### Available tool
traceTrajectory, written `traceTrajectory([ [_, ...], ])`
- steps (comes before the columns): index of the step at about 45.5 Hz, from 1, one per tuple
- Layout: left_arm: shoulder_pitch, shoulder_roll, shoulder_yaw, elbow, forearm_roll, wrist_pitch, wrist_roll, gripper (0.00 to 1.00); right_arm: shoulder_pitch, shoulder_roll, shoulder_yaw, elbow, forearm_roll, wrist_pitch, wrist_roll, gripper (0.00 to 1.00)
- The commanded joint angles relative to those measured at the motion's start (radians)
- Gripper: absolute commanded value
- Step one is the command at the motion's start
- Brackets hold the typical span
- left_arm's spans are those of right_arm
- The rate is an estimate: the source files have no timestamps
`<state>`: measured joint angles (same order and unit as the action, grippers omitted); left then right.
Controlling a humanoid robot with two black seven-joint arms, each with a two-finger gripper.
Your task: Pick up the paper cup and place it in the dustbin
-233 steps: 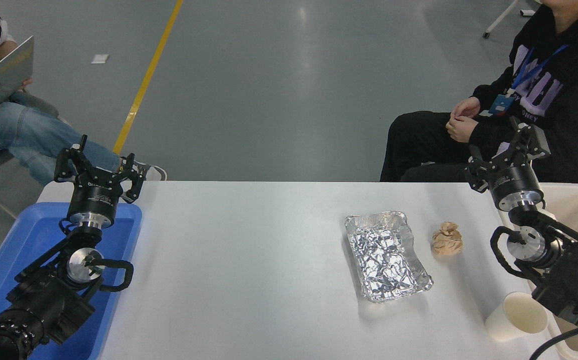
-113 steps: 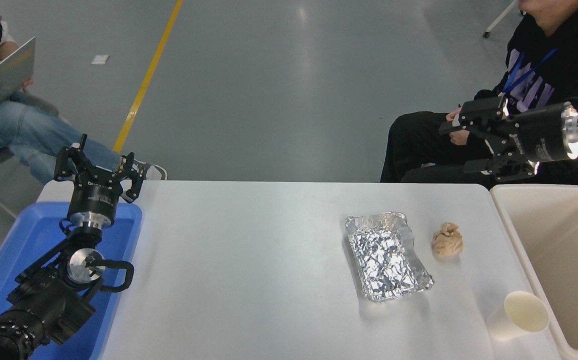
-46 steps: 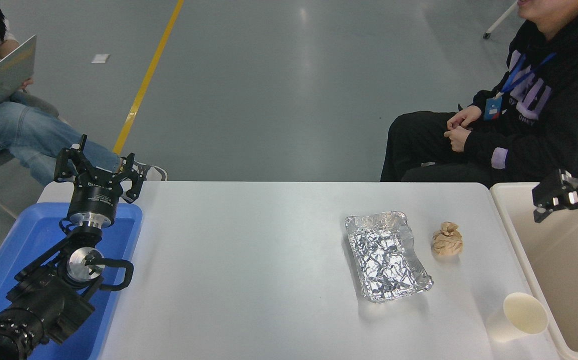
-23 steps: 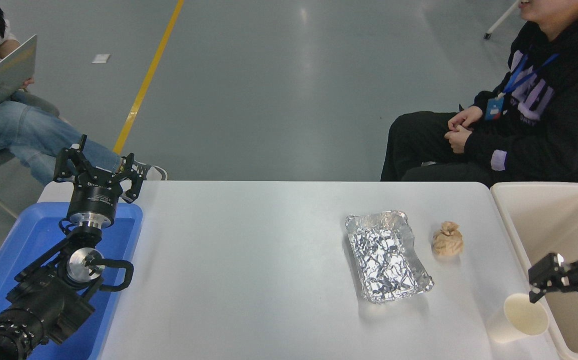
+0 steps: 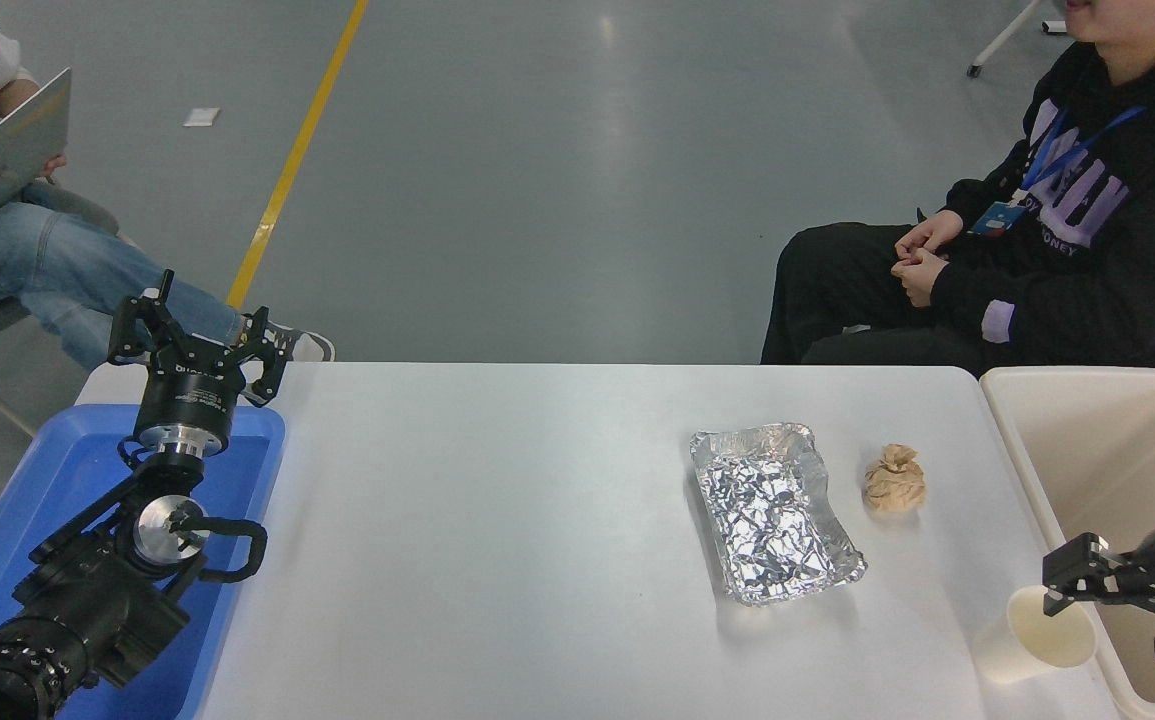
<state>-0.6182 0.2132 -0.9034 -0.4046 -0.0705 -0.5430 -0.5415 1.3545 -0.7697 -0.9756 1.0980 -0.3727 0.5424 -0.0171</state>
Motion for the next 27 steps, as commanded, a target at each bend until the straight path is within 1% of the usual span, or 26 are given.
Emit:
traceTrajectory([
  [1,0.000,0.000,0.000,0.001,0.000,0.000,0.000,0.99,-0.044,0.001,0.018,0.000,0.000,-0.062,0.000,0.86],
  [5,0.000,0.000,0.000,0.000,0.000,0.000,0.000,0.99,-0.061,0.003,0.018,0.000,0.003,-0.108,-0.001,0.72],
  [6,0.000,0.000,0.000,0.000,0.000,0.000,0.000,0.99,-0.061,0.003,0.018,0.000,0.005,-0.111,-0.001,0.67],
  [11,0.000,0.000,0.000,0.001,0.000,0.000,0.000,0.99,-0.063,0.001,0.018,0.002,0.008,-0.110,0.000,0.35],
  [14,0.000,0.000,0.000,0.000,0.000,0.000,0.000,0.99,-0.063,0.001,0.017,0.002,0.020,-0.107,0.000,0.25],
  [19,0.000,0.000,0.000,0.000,0.000,0.000,0.000,0.99,-0.063,0.001,0.018,0.003,0.054,-0.104,-0.001,0.02],
  [20,0.000,0.000,0.000,0.000,0.000,0.000,0.000,0.99,-0.063,0.001,0.018,0.003,0.063,-0.104,0.000,0.00],
  [27,0.000,0.000,0.000,0.000,0.000,0.000,0.000,0.99,-0.061,0.001,0.017,0.003,0.109,-0.101,-0.001,0.00],
])
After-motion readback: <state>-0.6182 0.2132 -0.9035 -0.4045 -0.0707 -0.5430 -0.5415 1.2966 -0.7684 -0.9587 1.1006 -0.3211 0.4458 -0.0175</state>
